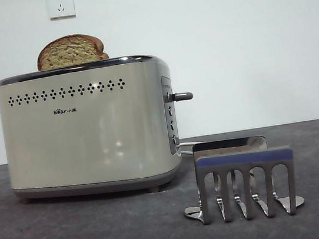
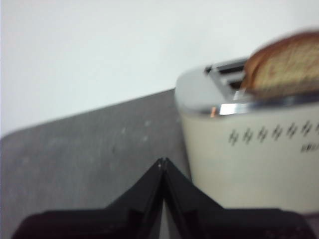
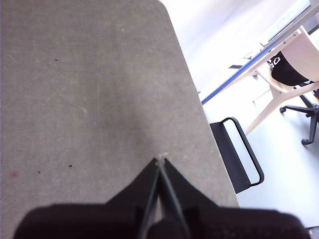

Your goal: Pick up a slice of bread from the rack,put the bread on the toaster,press the button

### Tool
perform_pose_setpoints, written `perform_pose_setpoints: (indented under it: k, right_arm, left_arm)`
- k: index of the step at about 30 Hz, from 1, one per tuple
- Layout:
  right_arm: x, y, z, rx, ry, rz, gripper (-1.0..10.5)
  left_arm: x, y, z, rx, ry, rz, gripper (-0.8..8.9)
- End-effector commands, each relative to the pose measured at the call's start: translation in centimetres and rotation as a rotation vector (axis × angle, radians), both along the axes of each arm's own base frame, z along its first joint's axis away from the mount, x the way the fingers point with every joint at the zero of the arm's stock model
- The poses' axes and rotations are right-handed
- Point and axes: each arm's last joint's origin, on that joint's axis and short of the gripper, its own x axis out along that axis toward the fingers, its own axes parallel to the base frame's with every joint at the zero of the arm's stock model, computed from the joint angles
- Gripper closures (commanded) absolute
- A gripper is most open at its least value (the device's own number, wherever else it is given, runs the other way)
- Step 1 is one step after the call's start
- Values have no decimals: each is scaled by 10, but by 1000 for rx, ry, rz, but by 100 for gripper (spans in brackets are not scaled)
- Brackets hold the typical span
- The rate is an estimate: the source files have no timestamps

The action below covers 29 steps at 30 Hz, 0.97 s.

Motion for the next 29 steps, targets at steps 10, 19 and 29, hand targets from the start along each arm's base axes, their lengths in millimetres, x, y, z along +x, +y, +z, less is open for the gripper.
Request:
perform_pose_setpoints:
  k: [10, 19, 29]
  right_arm:
    - [-1, 0, -2, -12, 23, -1, 947]
    - [-1, 0, -2, -12, 23, -1, 947]
    - [-1, 0, -2, -12, 23, -1, 947]
  left_arm:
    - [-7, 1, -57, -163, 56, 31, 817]
    - [-13, 3, -64, -149, 111, 136, 817]
    - [-14, 3, -62, -151, 81, 131, 817]
